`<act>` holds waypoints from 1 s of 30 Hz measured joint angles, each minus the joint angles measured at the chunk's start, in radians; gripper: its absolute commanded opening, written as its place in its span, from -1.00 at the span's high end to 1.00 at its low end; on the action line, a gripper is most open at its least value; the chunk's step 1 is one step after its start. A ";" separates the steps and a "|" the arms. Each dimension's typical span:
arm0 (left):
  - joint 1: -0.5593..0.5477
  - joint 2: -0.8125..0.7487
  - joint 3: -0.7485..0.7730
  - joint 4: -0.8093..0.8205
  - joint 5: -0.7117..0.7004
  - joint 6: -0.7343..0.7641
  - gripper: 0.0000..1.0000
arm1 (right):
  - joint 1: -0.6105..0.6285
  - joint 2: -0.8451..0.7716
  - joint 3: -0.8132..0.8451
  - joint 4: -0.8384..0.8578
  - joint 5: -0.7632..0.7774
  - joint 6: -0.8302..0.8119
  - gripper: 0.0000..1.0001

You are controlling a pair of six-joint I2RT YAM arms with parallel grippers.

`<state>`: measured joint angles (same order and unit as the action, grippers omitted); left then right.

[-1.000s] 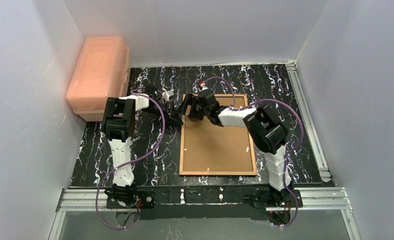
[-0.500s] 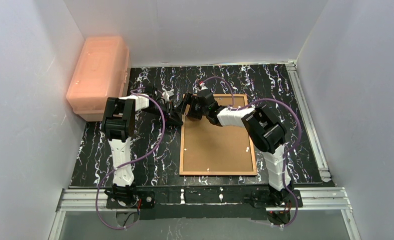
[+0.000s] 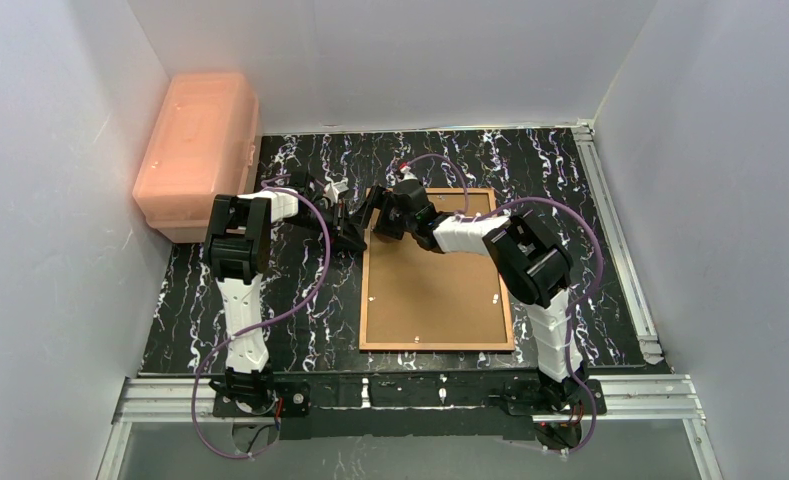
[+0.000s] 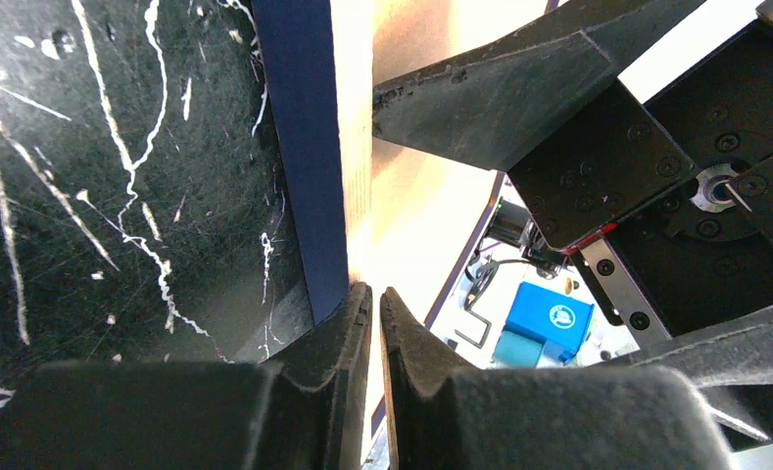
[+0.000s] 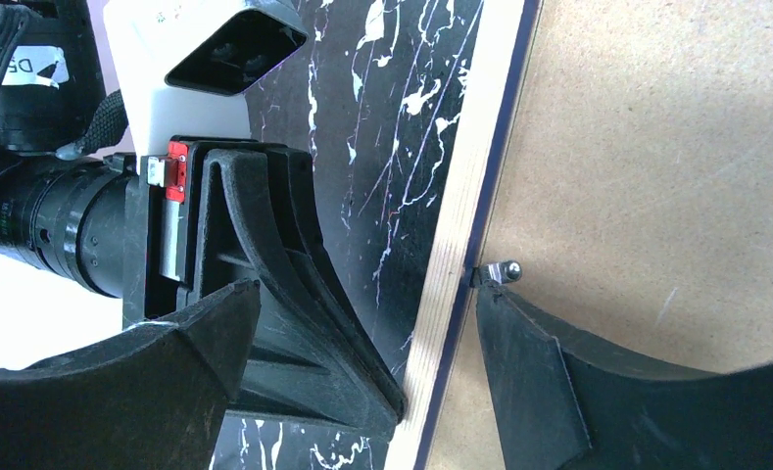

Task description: Put the photo into the frame

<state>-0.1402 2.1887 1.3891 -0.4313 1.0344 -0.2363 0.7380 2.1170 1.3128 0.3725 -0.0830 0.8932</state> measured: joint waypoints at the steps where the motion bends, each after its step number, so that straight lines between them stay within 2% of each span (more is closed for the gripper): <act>1: 0.000 0.000 0.000 0.000 0.000 0.000 0.81 | 0.001 0.000 0.000 0.001 0.004 0.002 -0.79; 18: 0.001 0.000 -0.001 0.004 0.001 0.000 0.79 | 0.010 0.012 0.000 0.040 0.027 0.044 -0.85; 21: 0.004 0.000 -0.001 0.001 0.002 0.001 0.71 | 0.007 0.008 -0.002 0.040 0.027 0.037 -0.89; 24: 0.004 -0.001 0.008 -0.014 0.003 0.001 0.54 | -0.003 -0.018 -0.010 0.015 0.024 0.011 -0.94; 30: 0.035 -0.016 0.032 -0.087 -0.096 0.044 0.29 | -0.077 -0.183 -0.019 -0.137 0.037 -0.100 -0.97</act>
<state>-0.1047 2.1731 1.4212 -0.5182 0.9382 -0.1921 0.6609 1.9339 1.2938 0.2352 -0.0460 0.7929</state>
